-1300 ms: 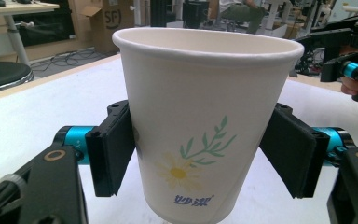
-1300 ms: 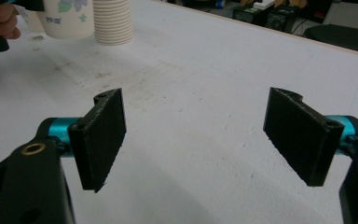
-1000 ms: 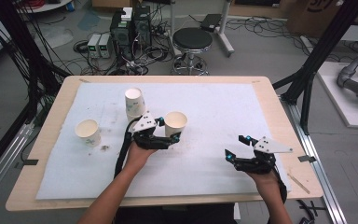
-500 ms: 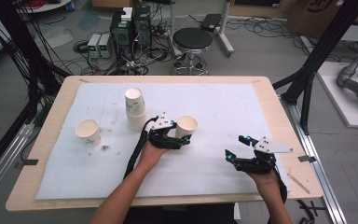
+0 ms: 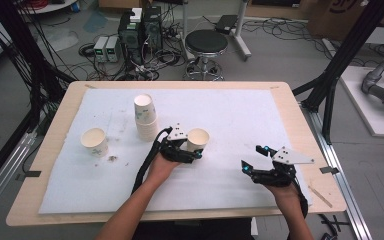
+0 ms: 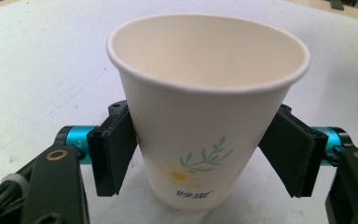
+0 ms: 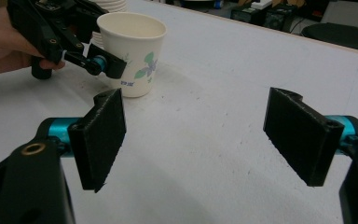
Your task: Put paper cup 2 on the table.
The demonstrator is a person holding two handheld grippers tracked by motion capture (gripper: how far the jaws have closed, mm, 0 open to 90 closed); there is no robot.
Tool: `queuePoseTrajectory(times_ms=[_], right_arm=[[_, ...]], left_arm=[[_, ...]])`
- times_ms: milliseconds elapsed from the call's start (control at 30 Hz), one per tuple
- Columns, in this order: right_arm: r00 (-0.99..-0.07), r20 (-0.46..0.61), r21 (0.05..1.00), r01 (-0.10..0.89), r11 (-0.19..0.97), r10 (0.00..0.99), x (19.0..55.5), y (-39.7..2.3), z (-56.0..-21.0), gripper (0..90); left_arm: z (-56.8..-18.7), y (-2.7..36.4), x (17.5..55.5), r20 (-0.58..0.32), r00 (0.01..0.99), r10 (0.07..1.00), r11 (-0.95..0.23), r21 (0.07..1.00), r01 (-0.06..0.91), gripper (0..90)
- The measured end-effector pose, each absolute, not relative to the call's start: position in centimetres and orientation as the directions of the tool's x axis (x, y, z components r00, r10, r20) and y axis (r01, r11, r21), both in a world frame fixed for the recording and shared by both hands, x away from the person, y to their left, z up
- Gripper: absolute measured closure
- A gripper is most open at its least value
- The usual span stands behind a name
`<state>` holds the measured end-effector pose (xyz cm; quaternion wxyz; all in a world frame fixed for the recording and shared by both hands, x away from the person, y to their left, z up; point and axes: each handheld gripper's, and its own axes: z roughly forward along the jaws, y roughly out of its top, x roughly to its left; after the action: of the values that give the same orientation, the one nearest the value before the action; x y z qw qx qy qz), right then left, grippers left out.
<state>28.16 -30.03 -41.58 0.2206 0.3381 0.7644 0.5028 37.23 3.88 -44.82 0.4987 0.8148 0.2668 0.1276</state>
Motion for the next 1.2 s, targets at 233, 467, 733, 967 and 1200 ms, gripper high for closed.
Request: queuePoseTrajectory(times_ms=[233,467,733,967,1200], right_arm=[[-0.671,0.008,0.917,0.300,0.262,0.741,28.1,-30.0,-41.5,21.5],[-0.673,0.006,0.917,0.300,0.264,0.740,28.1,-30.0,-41.6,21.5],[-0.673,0.006,0.915,0.302,0.268,0.740,28.1,-30.2,-41.7,21.5],[-0.665,0.008,0.914,0.307,0.264,0.747,28.2,-30.5,-41.8,21.5],[-0.666,0.005,0.908,0.315,0.275,0.746,28.2,-30.3,-42.0,21.4]], left_arm=[[-45.1,4.4,36.7,-0.065,0.820,0.568,-0.363,0.875,0.321,30.1],[-45.3,4.9,36.7,-0.105,0.816,0.569,-0.323,0.884,0.339,23.1],[-44.3,8.0,35.4,-0.137,0.823,0.551,-0.220,0.928,0.301,20.7],[-42.9,11.3,33.7,-0.119,0.818,0.562,-0.163,0.954,0.251,19.8],[-42.4,14.7,31.8,-0.145,0.786,0.601,-0.067,0.971,0.230,14.9]])
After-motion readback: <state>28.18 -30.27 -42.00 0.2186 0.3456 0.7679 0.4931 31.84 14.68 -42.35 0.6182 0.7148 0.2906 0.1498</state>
